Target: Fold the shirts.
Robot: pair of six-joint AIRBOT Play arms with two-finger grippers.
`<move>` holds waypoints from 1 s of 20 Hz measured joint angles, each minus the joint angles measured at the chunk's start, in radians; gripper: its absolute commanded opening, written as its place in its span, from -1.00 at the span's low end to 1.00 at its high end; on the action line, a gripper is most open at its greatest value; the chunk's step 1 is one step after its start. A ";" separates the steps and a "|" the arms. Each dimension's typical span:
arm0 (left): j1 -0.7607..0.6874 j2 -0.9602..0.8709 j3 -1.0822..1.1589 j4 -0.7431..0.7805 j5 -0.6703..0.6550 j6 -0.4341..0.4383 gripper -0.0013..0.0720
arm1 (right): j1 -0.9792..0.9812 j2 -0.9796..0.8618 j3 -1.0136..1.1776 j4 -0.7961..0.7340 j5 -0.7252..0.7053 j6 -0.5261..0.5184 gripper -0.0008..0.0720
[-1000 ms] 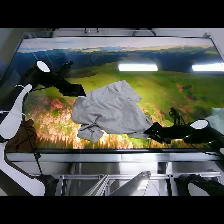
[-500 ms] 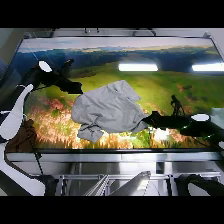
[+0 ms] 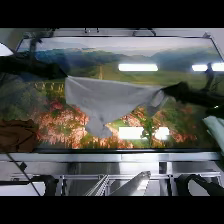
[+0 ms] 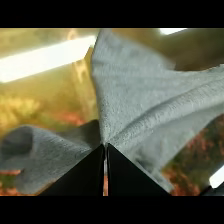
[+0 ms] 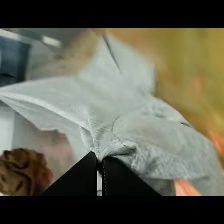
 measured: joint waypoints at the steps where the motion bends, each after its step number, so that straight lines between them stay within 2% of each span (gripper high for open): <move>1: 0.006 0.069 0.000 -0.027 -0.014 0.003 -0.91 | -0.017 0.027 0.069 0.013 0.043 -0.009 -0.92; 4: -0.006 0.286 0.000 -0.069 -0.039 0.003 -0.91 | -0.042 0.122 0.264 0.029 0.151 -0.024 -0.93; 7: -0.036 0.515 0.000 -0.076 -0.020 -0.030 -0.91 | -0.052 0.229 0.405 0.036 0.193 -0.031 -0.92; 12: -0.056 0.747 -0.014 0.083 0.015 -0.137 -0.90 | -0.055 0.292 0.497 -0.022 0.171 -0.031 -0.92; 16: -0.059 0.706 -0.137 0.171 0.023 -0.172 -0.90 | 0.013 0.118 0.510 -0.145 0.147 0.004 -0.92; 20: -0.061 0.494 -0.290 0.200 0.065 -0.170 -0.88 | 0.100 -0.169 0.514 -0.256 0.132 0.016 -0.92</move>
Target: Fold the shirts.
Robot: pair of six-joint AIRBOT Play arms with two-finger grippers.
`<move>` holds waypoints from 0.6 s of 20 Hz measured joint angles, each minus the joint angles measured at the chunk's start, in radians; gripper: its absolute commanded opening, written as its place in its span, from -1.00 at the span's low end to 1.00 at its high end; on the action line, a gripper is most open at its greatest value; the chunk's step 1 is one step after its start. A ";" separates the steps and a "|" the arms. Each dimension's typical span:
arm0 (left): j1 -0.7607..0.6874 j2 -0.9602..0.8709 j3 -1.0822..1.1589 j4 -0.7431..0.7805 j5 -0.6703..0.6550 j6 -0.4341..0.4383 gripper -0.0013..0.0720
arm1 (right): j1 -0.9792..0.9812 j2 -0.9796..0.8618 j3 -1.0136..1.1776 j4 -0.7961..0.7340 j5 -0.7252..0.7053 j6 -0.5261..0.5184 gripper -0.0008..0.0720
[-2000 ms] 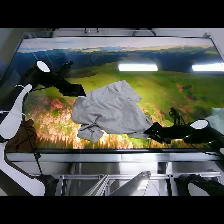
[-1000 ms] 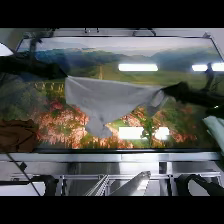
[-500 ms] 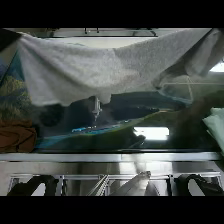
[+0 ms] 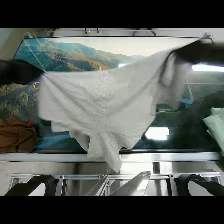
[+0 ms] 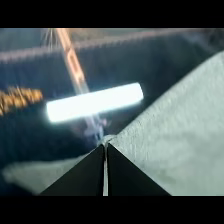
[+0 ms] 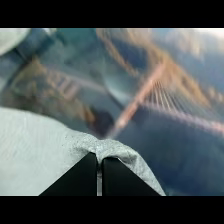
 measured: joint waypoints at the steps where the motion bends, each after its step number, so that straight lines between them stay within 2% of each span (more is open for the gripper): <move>1: -0.002 -0.070 -0.029 0.003 0.009 0.008 -0.72 | 0.011 -0.079 0.001 -0.013 -0.009 0.008 -0.89; 2: -0.005 -0.136 -0.049 0.003 0.018 0.018 -0.37 | 0.018 -0.156 0.001 -0.025 -0.018 0.016 -0.47; 3: -0.006 -0.208 -0.062 0.004 0.023 0.027 -0.17 | 0.020 -0.221 0.002 -0.033 -0.028 0.021 -0.11; 7: 0.014 -0.441 -0.014 0.011 -0.016 0.065 -0.17 | -0.018 -0.373 0.003 -0.039 -0.005 0.038 -0.10; 12: 0.114 -0.531 0.079 0.015 -0.121 0.089 -0.17 | -0.085 -0.332 -0.083 -0.055 0.164 0.069 -0.10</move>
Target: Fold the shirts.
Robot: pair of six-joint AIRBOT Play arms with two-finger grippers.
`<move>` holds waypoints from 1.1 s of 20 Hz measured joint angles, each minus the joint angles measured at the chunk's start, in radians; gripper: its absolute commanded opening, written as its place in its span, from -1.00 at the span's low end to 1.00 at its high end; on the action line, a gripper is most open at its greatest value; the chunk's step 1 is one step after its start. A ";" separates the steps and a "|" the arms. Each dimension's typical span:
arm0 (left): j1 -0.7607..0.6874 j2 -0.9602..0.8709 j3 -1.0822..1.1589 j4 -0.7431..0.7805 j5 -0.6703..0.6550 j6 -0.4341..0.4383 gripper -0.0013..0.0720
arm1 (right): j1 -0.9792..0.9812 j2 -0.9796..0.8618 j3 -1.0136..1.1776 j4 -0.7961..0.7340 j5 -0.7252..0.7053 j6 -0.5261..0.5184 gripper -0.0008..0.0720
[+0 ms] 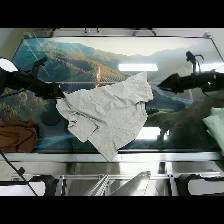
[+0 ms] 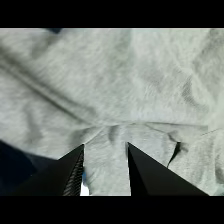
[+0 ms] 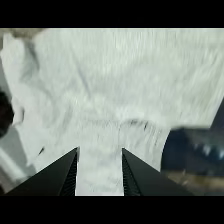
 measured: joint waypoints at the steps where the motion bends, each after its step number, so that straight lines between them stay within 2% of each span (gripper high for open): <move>1: 0.028 0.001 -0.006 0.000 -0.006 0.001 -0.17 | -0.003 0.035 -0.060 -0.003 0.015 0.014 -0.10; 4: 0.116 0.008 -0.059 -0.001 0.001 0.005 -0.17 | 0.010 0.173 -0.298 -0.011 -0.022 0.061 -0.07; 6: 0.166 0.009 -0.099 -0.008 0.036 0.005 -0.17 | 0.032 0.262 -0.457 -0.014 -0.084 0.098 0.30; 11: 0.234 0.009 -0.141 -0.069 0.149 0.008 -0.16 | 0.139 0.353 -0.711 -0.006 -0.246 0.175 0.30; 16: 0.248 -0.051 -0.103 -0.104 0.187 0.008 -0.16 | 0.327 0.270 -0.777 0.131 -0.414 0.189 0.29; 17: 0.249 -0.074 -0.084 -0.106 0.183 0.004 -0.16 | 0.357 0.246 -0.780 0.183 -0.434 0.173 0.13; 18: 0.249 -0.096 -0.065 -0.111 0.175 0.003 -0.16 | 0.381 0.221 -0.784 0.232 -0.451 0.146 -0.46; 19: 0.249 -0.122 -0.043 -0.112 0.170 -0.003 -0.16 | 0.398 0.198 -0.787 0.273 -0.476 0.115 -0.77; 20: 0.249 -0.148 -0.023 -0.114 0.165 -0.011 -0.16 | 0.410 0.178 -0.789 0.321 -0.497 0.076 -0.92; 22: 0.249 -0.201 0.022 -0.134 0.158 -0.025 -0.16 | 0.426 0.158 -0.790 0.402 -0.521 0.013 -0.93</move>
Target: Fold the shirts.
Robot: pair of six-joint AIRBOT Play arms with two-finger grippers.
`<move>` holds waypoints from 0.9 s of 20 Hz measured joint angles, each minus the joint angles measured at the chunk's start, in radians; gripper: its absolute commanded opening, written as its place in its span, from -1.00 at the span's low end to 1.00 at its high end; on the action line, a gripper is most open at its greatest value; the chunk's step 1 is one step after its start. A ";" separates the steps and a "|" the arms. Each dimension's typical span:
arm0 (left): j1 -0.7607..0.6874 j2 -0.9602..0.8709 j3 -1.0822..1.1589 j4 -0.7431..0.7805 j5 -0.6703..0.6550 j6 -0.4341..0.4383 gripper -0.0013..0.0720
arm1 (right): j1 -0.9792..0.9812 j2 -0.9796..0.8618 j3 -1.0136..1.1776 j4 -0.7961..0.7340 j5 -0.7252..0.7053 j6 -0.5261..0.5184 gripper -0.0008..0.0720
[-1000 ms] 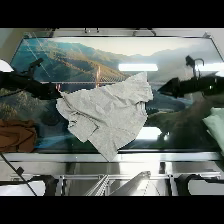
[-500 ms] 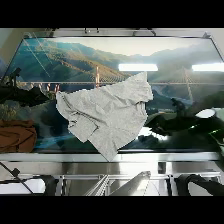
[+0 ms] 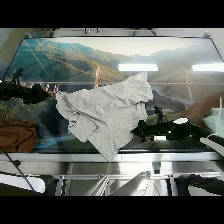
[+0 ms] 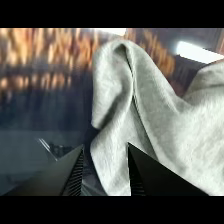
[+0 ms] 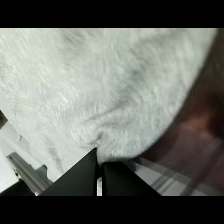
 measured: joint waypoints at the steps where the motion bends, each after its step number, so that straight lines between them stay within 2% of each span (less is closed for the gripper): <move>1: 0.000 -0.028 0.023 -0.024 -0.002 -0.005 -0.16 | 0.004 -0.006 0.000 0.037 -0.006 -0.022 -0.93; 2: 0.000 -0.054 0.043 -0.051 -0.003 -0.009 0.01 | 0.008 -0.010 0.000 0.054 -0.010 -0.042 -0.93; 3: 0.000 -0.080 0.063 -0.079 -0.007 -0.013 0.75 | 0.010 -0.011 -0.001 0.062 -0.014 -0.052 -0.93; 4: -0.001 -0.105 0.081 -0.107 -0.012 -0.018 0.97 | 0.011 -0.011 -0.002 0.066 -0.017 -0.060 -0.93; 9: -0.004 -0.222 0.156 -0.173 -0.080 -0.069 0.96 | 0.014 0.000 -0.002 0.069 -0.030 -0.076 -0.93; 10: -0.004 -0.238 0.166 -0.186 -0.092 -0.077 0.89 | 0.014 0.004 -0.003 0.068 -0.033 -0.076 -0.93; 11: -0.006 -0.253 0.174 -0.194 -0.097 -0.082 0.38 | 0.014 0.008 -0.003 0.068 -0.039 -0.076 -0.93; 13: -0.012 -0.274 0.180 -0.177 -0.080 -0.085 -0.99 | 0.014 0.016 -0.003 0.067 -0.038 -0.080 -0.92; 18: -0.023 -0.285 0.188 -0.175 -0.081 -0.084 -0.97 | 0.014 0.032 -0.003 0.073 -0.029 -0.087 -0.93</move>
